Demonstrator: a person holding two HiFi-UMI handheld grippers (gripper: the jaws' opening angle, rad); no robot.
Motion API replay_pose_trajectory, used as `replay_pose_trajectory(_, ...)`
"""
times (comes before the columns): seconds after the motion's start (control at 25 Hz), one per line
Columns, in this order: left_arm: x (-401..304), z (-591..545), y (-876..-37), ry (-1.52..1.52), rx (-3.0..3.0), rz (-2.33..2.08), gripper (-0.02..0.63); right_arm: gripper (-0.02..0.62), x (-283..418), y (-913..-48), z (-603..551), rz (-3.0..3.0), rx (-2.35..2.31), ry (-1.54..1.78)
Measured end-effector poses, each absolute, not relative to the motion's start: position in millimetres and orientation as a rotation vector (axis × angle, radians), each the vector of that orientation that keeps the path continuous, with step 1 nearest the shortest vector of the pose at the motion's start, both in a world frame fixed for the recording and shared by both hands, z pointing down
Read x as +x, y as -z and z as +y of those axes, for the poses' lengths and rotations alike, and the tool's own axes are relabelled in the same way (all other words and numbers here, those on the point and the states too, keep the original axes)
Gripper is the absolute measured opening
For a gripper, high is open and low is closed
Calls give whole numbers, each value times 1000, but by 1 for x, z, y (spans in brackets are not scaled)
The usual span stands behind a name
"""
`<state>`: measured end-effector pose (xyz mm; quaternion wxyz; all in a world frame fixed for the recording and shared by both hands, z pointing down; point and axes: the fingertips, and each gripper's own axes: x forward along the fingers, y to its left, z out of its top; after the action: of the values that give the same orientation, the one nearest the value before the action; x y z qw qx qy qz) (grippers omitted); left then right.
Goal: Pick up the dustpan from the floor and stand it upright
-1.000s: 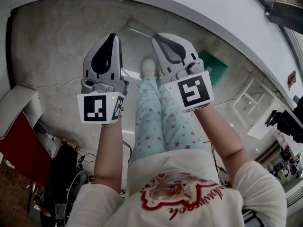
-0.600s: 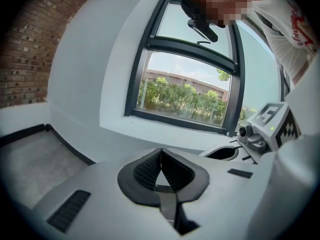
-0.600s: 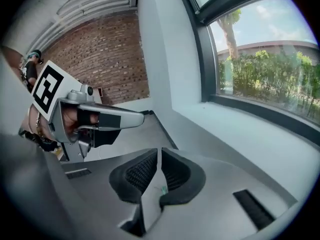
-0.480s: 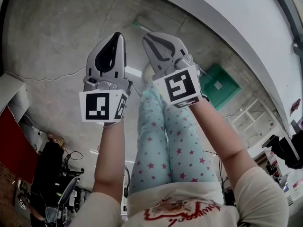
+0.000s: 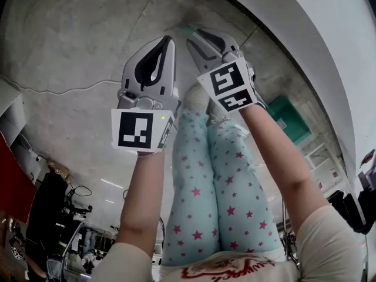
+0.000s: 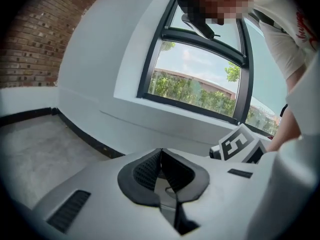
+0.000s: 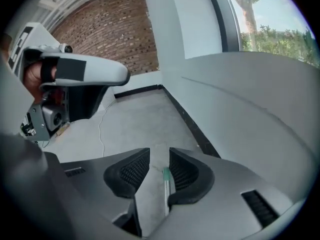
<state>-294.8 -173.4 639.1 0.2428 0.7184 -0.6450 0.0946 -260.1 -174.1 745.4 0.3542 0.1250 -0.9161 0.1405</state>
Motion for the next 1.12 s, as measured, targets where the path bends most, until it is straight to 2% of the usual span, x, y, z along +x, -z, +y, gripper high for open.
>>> replay_pose_trajectory(0.12, -298, -168, -670, -256, 1941, -1754, 20, 126, -268, -781, -173, -2332, 291, -367)
replay_pose_trajectory(0.28, -296, -163, -712, -251, 1898, -1740, 20, 169, -276, -826, -170, -2289, 213, -364)
replay_pose_trajectory(0.68, -306, -161, -760, -240, 1857, -1729, 20, 175, -284, -907, -168, -2149, 127, -327)
replay_pose_trajectory(0.76, -307, -162, -765, -240, 1859, -1732, 20, 167, -284, -919, -167, -2116, 117, -331)
replay_pose_trajectory(0.88, -305, -162, -770, -236, 1860, -1728, 20, 103, -280, -933, -164, -2064, 122, -424)
replay_pose_trajectory(1.12, -297, -160, -757, -252, 1891, -1700, 20, 100, -276, -906, -168, -2086, 162, -406)
